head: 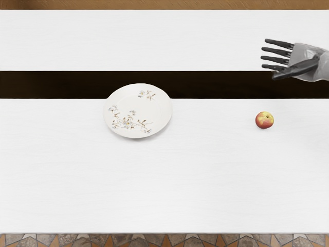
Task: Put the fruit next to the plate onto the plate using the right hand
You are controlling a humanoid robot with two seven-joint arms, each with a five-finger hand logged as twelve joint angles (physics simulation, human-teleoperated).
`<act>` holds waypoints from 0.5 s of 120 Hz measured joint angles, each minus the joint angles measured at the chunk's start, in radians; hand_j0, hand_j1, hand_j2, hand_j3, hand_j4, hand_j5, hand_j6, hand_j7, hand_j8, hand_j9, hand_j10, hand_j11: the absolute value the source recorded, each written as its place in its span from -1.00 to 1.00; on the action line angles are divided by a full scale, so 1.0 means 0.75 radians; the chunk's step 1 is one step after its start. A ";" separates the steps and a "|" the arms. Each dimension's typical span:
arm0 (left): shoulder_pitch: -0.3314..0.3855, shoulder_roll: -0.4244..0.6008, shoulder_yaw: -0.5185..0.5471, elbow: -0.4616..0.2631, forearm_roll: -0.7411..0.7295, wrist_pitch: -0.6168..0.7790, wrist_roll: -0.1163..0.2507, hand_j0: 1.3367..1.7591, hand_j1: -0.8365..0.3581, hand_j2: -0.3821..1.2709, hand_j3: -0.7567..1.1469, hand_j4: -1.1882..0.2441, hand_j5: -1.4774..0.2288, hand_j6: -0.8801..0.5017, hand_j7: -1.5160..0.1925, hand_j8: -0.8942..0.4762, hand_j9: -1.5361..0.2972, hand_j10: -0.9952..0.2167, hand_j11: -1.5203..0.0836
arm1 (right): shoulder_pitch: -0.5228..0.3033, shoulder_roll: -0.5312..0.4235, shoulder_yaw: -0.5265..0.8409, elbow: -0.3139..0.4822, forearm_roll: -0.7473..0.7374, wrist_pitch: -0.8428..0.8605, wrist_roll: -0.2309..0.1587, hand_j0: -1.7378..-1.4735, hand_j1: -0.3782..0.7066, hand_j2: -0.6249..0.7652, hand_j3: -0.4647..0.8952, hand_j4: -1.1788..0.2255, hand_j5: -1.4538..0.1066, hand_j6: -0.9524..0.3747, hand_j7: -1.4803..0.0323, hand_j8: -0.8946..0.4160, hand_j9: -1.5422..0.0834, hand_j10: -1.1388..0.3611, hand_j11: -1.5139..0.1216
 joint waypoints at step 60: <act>0.000 0.000 0.000 0.000 0.000 0.000 0.000 0.52 0.52 -0.48 -0.21 0.34 0.38 -0.06 0.42 -0.03 0.35 0.26 0.52 | -0.240 -0.233 0.492 0.731 -0.740 0.000 -0.226 -0.40 -0.86 -0.11 -0.32 0.62 0.80 0.38 0.89 0.31 0.83 0.47 0.79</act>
